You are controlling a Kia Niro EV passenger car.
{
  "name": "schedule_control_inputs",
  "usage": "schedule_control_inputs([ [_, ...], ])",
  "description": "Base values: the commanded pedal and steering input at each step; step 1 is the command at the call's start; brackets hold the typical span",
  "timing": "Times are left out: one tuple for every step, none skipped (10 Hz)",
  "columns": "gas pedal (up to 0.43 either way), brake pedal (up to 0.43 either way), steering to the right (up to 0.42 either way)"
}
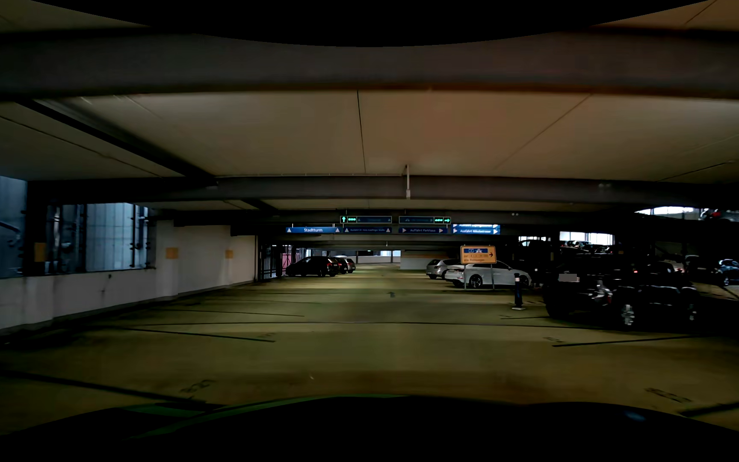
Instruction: Follow the waypoints while adhering to traffic rules and regulations
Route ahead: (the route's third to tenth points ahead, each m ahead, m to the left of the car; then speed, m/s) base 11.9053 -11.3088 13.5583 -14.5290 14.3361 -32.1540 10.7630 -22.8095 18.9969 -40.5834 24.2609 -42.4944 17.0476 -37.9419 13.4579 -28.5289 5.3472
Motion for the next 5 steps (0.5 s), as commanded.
schedule_control_inputs([
  [0.0, 0.006, 0.0],
  [0.0, 0.043, 0.001],
  [0.0, 0.104, 0.003],
  [0.0, 0.128, 0.011],
  [0.0, 0.152, 0.017],
])
